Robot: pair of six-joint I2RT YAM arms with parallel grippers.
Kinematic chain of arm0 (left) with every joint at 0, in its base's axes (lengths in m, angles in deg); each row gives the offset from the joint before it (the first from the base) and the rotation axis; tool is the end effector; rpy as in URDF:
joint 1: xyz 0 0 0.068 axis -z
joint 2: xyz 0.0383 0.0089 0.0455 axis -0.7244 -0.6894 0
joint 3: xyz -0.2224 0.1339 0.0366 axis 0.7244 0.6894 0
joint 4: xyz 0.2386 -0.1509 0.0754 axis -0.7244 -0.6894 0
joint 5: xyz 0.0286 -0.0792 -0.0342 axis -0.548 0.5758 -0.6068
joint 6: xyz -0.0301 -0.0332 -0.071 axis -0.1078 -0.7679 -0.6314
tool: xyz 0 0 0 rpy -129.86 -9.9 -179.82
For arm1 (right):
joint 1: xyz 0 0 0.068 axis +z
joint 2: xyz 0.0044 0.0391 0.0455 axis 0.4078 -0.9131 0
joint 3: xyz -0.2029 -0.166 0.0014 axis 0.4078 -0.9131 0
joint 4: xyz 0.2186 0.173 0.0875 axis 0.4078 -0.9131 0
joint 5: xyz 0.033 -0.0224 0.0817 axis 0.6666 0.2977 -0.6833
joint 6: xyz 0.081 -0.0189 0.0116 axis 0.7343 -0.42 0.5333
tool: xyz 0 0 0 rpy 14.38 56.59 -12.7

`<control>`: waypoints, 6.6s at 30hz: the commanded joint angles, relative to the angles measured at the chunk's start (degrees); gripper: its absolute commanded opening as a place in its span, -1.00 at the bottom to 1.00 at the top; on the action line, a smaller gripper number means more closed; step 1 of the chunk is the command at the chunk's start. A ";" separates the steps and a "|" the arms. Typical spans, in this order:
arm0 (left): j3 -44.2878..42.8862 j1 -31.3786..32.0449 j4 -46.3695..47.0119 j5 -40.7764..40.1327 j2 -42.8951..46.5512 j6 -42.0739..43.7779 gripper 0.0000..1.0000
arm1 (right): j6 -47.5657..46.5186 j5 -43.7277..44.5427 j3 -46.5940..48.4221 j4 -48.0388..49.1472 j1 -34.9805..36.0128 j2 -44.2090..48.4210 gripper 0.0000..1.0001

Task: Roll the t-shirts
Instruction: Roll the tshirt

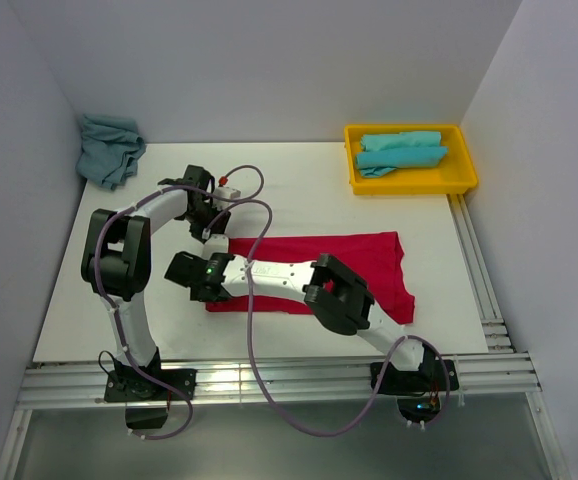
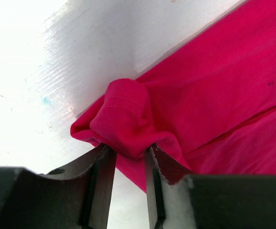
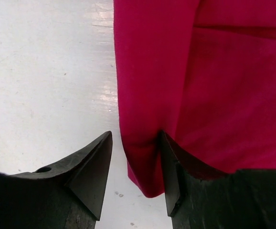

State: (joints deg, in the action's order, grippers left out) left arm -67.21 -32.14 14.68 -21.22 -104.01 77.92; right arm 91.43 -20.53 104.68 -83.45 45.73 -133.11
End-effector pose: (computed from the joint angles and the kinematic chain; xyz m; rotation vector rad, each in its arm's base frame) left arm 0.4006 -0.1231 0.1044 0.7398 2.7533 -0.4076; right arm 0.2107 0.4906 0.1169 -0.0026 2.5983 0.3303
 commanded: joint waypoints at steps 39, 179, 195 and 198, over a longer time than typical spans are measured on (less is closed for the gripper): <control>0.25 -11.56 -1.48 33.04 -2.36 1.23 0.18 | 23.27 -22.19 -59.24 82.56 -7.31 14.60 -1.00; -1.68 0.74 2.58 -3.09 -1.48 -12.75 -0.99 | 0.95 7.95 -5.98 -0.14 -3.09 7.31 0.05; -2.30 1.27 2.23 -3.53 -1.75 -13.19 -0.99 | 3.84 5.24 -4.82 -4.47 0.86 2.91 -0.16; -2.38 1.27 2.32 -3.09 -1.75 -13.19 -0.98 | 4.72 2.43 -10.00 0.61 1.04 5.53 -0.41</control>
State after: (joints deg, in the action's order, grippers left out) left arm -68.48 -30.67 15.91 -19.80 -105.83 64.43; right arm 93.88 -13.82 99.04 -86.41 46.08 -130.53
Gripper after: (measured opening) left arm 0.046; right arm 0.335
